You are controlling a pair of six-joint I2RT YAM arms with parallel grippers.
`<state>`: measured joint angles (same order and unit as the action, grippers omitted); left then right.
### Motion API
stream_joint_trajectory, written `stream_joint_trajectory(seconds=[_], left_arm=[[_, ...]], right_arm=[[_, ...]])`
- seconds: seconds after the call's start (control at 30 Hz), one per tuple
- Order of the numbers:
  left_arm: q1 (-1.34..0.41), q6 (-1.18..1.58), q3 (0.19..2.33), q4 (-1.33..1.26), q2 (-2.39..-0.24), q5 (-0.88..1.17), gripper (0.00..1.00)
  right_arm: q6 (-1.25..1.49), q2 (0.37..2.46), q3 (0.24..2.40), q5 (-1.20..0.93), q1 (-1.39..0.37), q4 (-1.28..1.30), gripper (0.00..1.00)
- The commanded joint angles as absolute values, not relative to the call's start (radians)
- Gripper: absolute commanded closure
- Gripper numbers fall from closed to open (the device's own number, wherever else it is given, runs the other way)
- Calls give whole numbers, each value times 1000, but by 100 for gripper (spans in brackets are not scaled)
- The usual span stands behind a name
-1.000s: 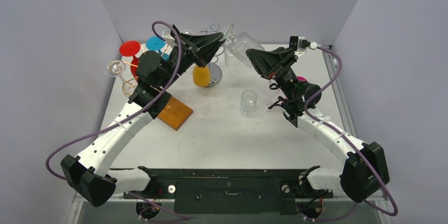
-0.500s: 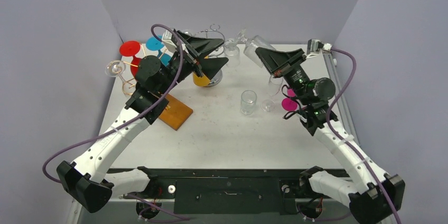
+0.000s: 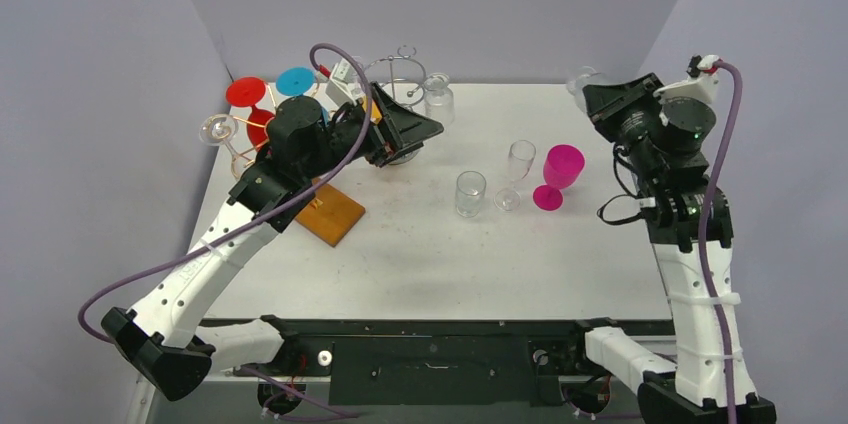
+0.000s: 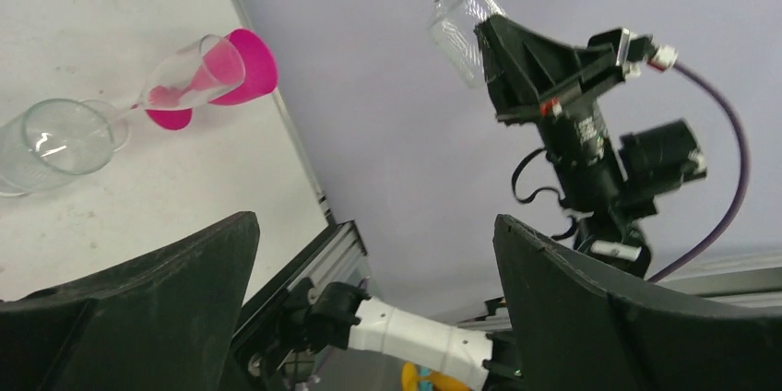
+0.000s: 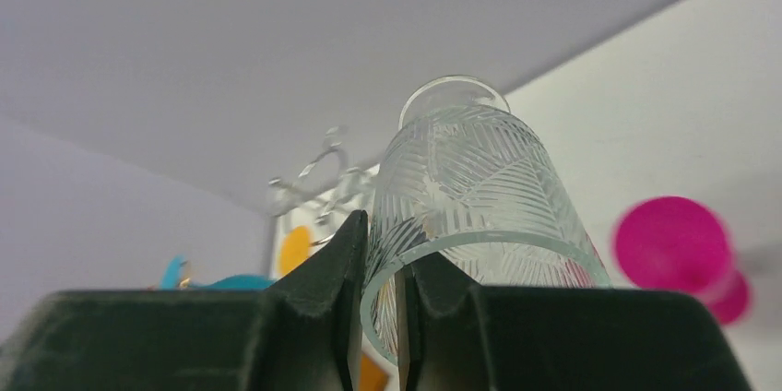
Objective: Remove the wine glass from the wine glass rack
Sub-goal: Place the wine glass at the center of the board.
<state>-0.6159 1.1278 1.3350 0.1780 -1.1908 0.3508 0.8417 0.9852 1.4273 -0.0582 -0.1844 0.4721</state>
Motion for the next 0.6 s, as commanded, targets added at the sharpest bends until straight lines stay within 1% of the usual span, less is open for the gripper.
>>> stream_joint_trajectory(seconds=[0.0, 0.03, 0.1, 0.27, 0.57], left_arm=[[-652, 882, 1416, 344, -1179, 316, 4], [-660, 864, 1421, 377, -1178, 308, 4], [-673, 809, 1435, 428, -1178, 273, 4], [-696, 700, 1436, 510, -1166, 237, 4], [-702, 645, 1363, 517, -1103, 246, 4]], right_arm=[[703, 1054, 1523, -9, -23, 767, 100], [684, 1078, 1538, -22, 35, 783, 100], [657, 1117, 1559, -36, 90, 831, 100], [616, 1211, 1550, -16, 176, 898, 100], [572, 1394, 1488, 28, 208, 906, 100]])
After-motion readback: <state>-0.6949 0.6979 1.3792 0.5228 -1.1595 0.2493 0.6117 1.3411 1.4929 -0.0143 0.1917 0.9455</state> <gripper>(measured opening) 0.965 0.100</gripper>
